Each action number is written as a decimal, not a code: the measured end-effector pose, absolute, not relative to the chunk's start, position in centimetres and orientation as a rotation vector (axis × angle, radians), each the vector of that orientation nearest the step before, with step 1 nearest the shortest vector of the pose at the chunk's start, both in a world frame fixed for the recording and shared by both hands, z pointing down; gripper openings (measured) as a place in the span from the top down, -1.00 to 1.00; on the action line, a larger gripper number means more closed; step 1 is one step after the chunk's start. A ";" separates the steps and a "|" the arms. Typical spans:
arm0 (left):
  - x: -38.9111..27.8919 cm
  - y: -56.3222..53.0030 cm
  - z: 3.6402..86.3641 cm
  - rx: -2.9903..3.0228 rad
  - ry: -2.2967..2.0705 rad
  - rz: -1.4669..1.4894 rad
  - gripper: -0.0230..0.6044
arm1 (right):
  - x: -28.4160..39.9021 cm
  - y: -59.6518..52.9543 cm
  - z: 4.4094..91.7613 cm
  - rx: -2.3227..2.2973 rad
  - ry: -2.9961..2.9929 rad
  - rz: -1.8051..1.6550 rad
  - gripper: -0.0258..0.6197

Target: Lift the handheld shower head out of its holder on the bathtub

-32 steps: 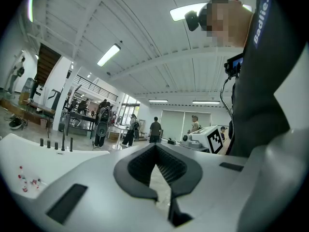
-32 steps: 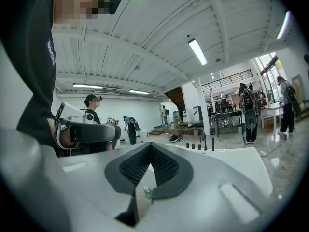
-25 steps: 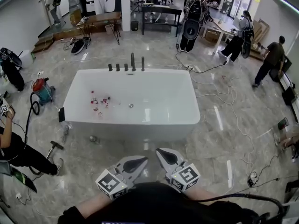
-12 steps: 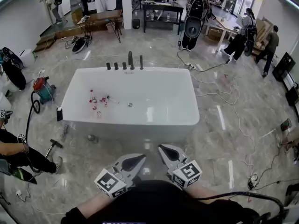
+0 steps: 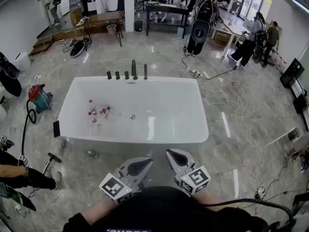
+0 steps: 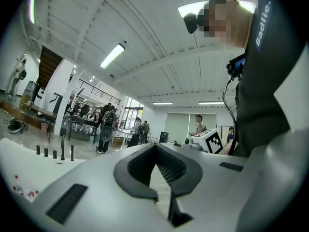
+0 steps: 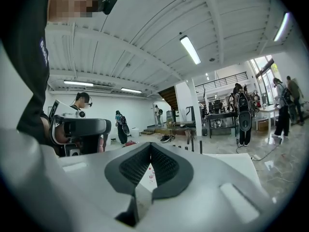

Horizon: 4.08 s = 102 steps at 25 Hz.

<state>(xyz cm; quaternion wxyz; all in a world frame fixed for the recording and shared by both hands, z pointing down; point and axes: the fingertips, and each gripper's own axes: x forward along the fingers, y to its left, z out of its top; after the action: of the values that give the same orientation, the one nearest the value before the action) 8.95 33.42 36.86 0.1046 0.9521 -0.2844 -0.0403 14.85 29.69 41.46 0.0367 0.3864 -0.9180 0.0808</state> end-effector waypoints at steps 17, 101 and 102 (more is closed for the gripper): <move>-1.1 5.9 36.8 2.874 -0.578 -0.078 0.93 | 4.0 2.5 41.9 1.355 -2.708 0.295 0.91; -5.6 -16.0 45.4 2.615 -0.953 -0.112 0.93 | 1.7 -49.9 63.8 0.877 -2.240 0.252 0.18; -5.8 -16.2 45.8 2.612 -0.956 -0.111 0.93 | 1.6 -50.8 64.3 0.880 -2.231 0.251 0.18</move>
<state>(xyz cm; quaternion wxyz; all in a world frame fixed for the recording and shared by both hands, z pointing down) -5.78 -16.15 45.83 0.1780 0.9234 -0.3379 -0.0393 1.60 -50.77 64.35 0.3571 0.3408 -0.8642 0.0974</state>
